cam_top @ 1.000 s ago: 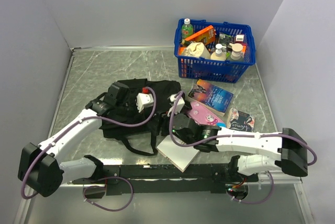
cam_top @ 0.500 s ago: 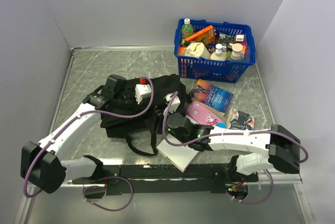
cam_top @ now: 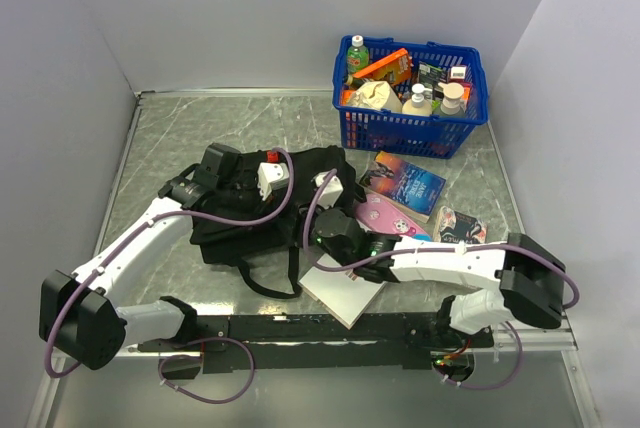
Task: Pack the student bag
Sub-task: Unzip the student bag at the center of the board.
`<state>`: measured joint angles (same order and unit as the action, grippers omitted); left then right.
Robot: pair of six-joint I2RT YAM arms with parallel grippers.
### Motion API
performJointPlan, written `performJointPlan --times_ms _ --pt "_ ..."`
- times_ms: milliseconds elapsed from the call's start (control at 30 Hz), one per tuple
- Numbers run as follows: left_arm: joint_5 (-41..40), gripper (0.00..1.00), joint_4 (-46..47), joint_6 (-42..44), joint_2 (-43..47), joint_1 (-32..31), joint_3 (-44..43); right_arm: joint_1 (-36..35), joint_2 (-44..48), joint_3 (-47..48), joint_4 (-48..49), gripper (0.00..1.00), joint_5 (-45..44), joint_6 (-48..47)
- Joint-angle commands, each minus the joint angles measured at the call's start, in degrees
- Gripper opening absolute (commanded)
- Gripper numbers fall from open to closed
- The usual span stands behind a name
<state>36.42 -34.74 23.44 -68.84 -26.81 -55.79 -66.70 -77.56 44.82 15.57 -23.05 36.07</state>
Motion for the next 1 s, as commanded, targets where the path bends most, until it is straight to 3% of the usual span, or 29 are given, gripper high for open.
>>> performJointPlan --times_ms 0,400,567,700,967 --pt "4.2 0.01 3.5 -0.1 2.2 0.0 -1.6 0.3 -2.2 3.3 2.5 0.48 -0.3 0.6" --pt "3.4 0.01 4.4 0.4 2.5 0.0 0.2 0.2 5.2 -1.5 -2.6 0.1 -1.6 2.1" --pt "2.5 0.01 4.8 0.6 2.8 0.0 1.0 0.3 8.9 -4.0 -4.2 0.08 -1.2 2.3" --pt "1.8 0.01 4.6 1.1 3.1 0.0 1.4 0.3 10.6 -5.0 -6.2 0.0 -1.0 2.8" --pt "0.4 0.01 4.5 2.4 3.4 0.1 2.0 0.2 15.1 -5.6 -11.2 0.0 -2.3 1.7"
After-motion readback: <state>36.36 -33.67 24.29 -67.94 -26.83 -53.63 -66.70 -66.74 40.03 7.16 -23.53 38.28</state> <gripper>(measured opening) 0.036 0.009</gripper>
